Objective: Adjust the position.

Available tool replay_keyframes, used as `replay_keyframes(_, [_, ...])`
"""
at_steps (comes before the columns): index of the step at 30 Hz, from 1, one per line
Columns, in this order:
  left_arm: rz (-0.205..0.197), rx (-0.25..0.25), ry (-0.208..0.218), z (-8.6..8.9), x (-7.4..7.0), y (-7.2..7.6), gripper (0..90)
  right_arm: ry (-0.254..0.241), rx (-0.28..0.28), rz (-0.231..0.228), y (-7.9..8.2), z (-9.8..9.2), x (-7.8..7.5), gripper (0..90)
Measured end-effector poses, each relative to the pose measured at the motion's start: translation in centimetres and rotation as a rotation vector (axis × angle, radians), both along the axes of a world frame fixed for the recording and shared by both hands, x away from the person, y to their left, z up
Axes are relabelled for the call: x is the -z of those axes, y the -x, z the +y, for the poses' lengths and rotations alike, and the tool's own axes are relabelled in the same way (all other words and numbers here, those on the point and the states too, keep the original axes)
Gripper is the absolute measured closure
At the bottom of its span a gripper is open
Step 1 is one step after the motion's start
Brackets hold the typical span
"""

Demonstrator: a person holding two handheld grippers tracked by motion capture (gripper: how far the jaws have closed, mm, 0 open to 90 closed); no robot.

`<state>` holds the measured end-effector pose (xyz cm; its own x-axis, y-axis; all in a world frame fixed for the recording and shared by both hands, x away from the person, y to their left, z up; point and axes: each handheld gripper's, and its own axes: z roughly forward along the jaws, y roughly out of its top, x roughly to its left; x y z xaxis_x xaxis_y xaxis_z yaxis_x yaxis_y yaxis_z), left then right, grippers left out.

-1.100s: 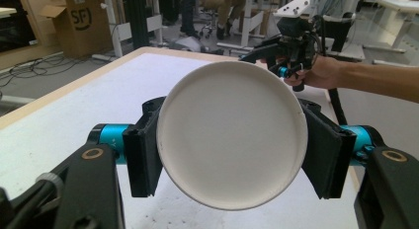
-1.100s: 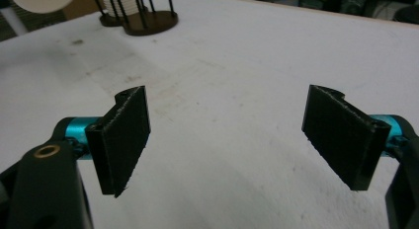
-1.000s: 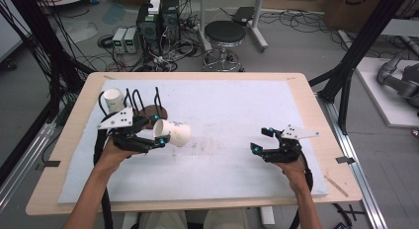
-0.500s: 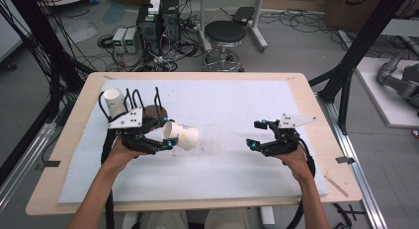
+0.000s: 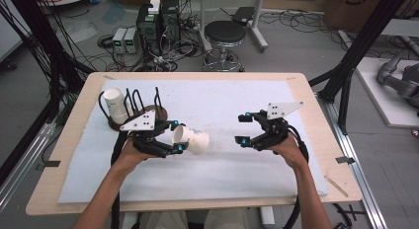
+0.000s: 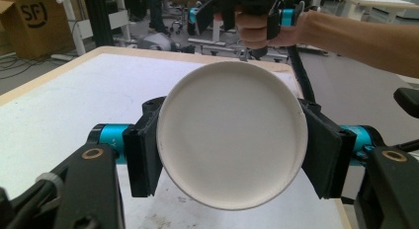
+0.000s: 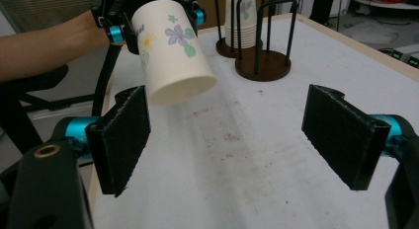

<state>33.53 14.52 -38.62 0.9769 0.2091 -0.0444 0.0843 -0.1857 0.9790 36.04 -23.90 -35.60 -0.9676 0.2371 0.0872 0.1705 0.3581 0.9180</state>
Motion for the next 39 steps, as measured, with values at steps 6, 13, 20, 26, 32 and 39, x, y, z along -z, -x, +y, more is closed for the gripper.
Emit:
replay_keyframes(6, [0.004,0.012,0.01,-0.3,-0.1,0.1,34.5,-0.009,-0.055,-0.004,-0.4,1.3,-0.5,19.1])
replay_keyframes(13, [0.012,0.032,0.03,-0.6,-0.1,0.1,34.5,-0.003,-0.109,-0.003,-0.5,3.1,-0.7,19.1])
replay_keyframes(20, [0.012,0.049,0.033,-1.0,-0.2,0.2,34.6,-0.001,-0.17,-0.01,-0.6,5.8,-1.3,19.1])
replay_keyframes(26, [0.014,0.059,0.046,-1.0,-0.3,0.2,34.5,0.017,-0.199,-0.003,-0.7,7.3,-0.8,19.1])
replay_keyframes(32, [0.011,0.061,0.05,-1.0,-0.5,0.2,34.6,0.043,-0.234,0.004,-0.5,8.6,-0.4,19.1])
replay_keyframes(39, [0.006,0.077,0.06,-1.1,-0.8,0.3,34.6,0.074,-0.276,0.009,-0.3,10.1,0.2,19.1])
